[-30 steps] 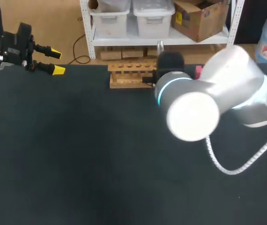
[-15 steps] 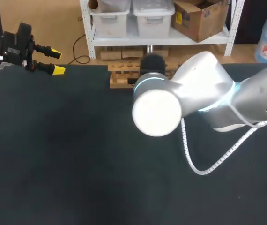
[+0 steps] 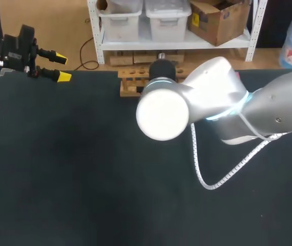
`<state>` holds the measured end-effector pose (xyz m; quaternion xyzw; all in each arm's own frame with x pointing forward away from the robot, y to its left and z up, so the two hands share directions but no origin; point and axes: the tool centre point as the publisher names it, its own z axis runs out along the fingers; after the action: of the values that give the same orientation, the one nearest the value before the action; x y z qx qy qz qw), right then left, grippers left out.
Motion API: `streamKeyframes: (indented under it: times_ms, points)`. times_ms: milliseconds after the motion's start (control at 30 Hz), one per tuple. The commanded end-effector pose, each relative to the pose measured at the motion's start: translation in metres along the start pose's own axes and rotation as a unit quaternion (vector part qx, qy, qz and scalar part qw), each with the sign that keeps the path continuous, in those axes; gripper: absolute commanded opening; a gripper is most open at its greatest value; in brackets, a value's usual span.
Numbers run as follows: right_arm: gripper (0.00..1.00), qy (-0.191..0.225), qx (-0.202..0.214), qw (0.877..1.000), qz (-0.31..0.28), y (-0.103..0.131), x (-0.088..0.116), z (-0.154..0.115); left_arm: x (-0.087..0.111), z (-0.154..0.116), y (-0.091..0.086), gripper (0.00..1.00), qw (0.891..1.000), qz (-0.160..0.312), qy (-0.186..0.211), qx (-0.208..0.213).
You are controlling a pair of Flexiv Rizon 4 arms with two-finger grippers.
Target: Grasp the test tube, adjust it, and insert it.
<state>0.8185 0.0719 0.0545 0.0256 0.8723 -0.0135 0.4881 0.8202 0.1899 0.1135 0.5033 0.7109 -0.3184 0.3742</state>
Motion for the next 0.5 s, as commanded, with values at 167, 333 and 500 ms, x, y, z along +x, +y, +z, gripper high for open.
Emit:
streamKeyframes:
  times_ms: [167,333,500]
  points:
    - [0.0,0.014,-0.001,1.0,0.0,0.0018,0.0031,0.0132,0.0005,0.0004,0.0008,1.0,1.0,0.001,0.0,0.001]
    - [0.0,0.022,-0.002,1.0,0.002,0.0019,0.005,0.0161,0.0005,0.0004,0.0008,1.0,1.0,0.001,0.0,0.001]
    - [0.0,0.036,-0.002,0.999,0.001,0.0013,0.006,0.0183,0.0005,0.0004,0.0008,1.0,1.0,0.001,0.0,0.001]
